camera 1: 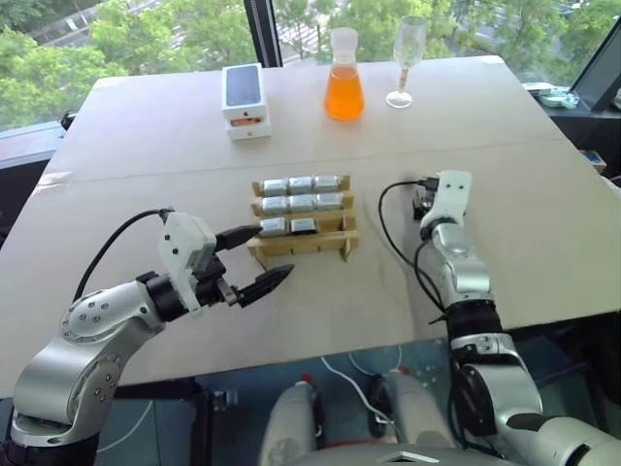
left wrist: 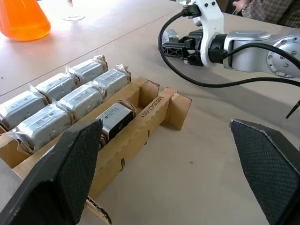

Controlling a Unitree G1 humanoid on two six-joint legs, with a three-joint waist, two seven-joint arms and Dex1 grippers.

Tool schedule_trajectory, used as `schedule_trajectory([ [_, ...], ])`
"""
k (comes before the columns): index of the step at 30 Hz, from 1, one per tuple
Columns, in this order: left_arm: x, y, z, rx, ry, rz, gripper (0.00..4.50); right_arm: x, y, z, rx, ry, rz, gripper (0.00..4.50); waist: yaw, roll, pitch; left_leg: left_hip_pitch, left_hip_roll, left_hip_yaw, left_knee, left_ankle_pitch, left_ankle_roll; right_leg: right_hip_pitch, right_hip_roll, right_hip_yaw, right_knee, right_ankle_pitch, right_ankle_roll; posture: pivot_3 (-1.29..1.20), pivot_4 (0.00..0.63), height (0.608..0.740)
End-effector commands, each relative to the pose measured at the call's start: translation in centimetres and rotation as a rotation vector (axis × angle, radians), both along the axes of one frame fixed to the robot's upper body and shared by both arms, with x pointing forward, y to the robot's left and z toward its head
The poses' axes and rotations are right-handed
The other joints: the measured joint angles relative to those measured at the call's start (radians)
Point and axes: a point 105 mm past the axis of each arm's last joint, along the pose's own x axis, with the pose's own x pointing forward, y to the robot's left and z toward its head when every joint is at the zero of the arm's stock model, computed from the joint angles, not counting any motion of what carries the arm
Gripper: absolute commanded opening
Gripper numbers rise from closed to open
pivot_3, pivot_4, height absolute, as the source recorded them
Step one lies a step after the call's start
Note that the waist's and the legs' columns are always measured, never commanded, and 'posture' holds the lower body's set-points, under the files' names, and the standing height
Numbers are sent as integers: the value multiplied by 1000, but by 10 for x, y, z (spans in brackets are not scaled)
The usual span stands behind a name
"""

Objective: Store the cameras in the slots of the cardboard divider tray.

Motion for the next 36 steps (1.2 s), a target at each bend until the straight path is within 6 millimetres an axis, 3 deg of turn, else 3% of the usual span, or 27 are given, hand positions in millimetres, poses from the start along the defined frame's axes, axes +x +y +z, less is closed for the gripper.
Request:
schedule_trajectory([
  [1, 0, 5, 7, 18, -42, 16, 4498, 5, -1, 25, -42, -104, 1, 1436, 0, 0, 0, 0, 0, 0, 0, 0, 0, 0, 0, 0, 0, 0, 0, 0, 150, 740],
  [2, 0, 5, 7, 17, -42, 16, 4498, 5, -2, 25, -44, -106, 1, 893, 0, 0, 0, 0, 0, 0, 0, 0, 0, 0, 0, 0, 0, 0, 0, 0, 150, 740],
  [3, 1, 5, 6, 16, -42, 16, 4498, 5, -2, 25, -46, -107, 0, 770, 0, 0, 0, 0, 0, 0, 0, 0, 0, 0, 0, 0, 0, 0, 0, 0, 150, 740],
  [8, 2, 3, 6, 14, -45, 12, 4498, 6, 1, 29, -82, -136, 18, 777, -1, 0, 0, 0, 0, 0, 0, 0, 0, 0, 0, 0, 0, 0, 0, 0, 150, 740],
  [12, 0, 6, 7, 13, -47, 19, 4498, -8, 66, 72, 36, -336, 563, 777, -4, 0, 0, 0, 0, 0, 0, 0, 0, 0, 1, 1, 0, 0, 0, 0, 150, 740],
  [15, -2, 7, 5, 18, -34, 15, 4498, -36, 101, 76, -66, -380, 1006, 777, -3, 0, 0, 1, 2, 0, 0, 0, 0, 0, 3, 1, -1, 0, 0, 0, 150, 740],
  [17, -3, 8, 4, 19, -25, 12, 4498, -49, 109, 73, -117, -383, 1183, 777, 2, 0, 0, 1, 2, -1, -1, -1, 3, 0, 3, 0, -1, 0, 0, 0, 150, 740],
  [21, -9, 7, 0, 12, -3, 3, 4498, -55, 110, 78, -104, -385, 1406, 777, 6, 0, 0, -1, 1, -1, 0, -1, 2, 1, 2, -1, -2, 0, 0, 0, 150, 740],
  [25, -15, 6, 1, 9, 3, 8, 4498, -61, 110, 73, -244, -370, 1625, 777, 5, 0, 0, -1, 1, -1, 0, -1, 2, 2, 0, -1, -4, 0, -1, 0, 150, 740],
  [28, -20, 5, 3, -4, 6, 12, 4498, -57, 110, 76, -247, -345, 1668, 777, 3, 0, 0, 0, 1, -1, 0, 0, 1, 2, 1, -2, -4, 0, -1, 0, 150, 740],
  [36, -31, 2, 0, -5, 44, 13, 4498, -61, 115, 60, -373, -275, 1763, 777, 2, 0, 0, -1, 1, -1, 0, 0, 0, 2, -1, -2, -4, 1, -1, 0, 150, 740],
])
